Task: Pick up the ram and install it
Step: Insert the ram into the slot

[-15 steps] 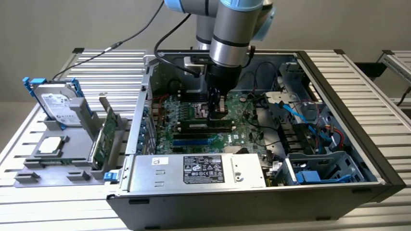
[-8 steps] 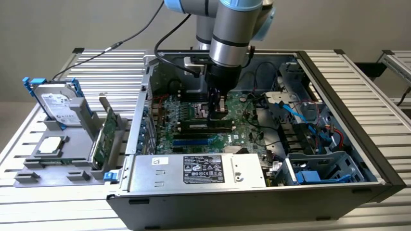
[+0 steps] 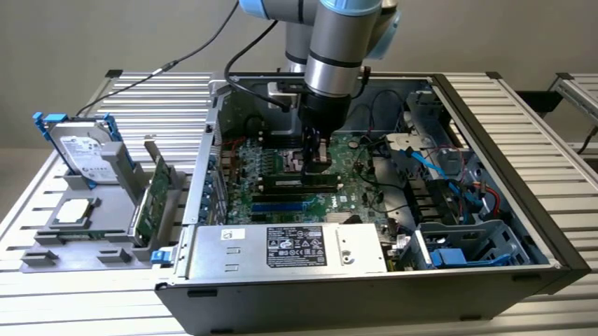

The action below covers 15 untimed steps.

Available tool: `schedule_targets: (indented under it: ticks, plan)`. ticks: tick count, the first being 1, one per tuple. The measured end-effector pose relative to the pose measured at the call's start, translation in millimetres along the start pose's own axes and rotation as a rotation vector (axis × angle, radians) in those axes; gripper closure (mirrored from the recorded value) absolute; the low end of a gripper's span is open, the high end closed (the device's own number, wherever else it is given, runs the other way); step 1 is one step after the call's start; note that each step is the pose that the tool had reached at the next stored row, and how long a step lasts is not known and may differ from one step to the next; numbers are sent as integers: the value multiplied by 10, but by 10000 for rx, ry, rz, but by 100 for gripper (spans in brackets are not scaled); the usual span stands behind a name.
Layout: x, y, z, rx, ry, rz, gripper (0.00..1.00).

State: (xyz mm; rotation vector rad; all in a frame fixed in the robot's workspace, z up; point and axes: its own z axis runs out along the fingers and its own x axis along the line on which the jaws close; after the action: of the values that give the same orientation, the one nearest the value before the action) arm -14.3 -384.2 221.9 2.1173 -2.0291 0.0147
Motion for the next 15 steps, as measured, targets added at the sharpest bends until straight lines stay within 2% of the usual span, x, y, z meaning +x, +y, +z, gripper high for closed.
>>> schedule_targets:
  ticks: [7,15]
  plan:
    - [-1,2,1,-50,-49,329,86]
    - [10,10,-57,-53,-53,351,86]
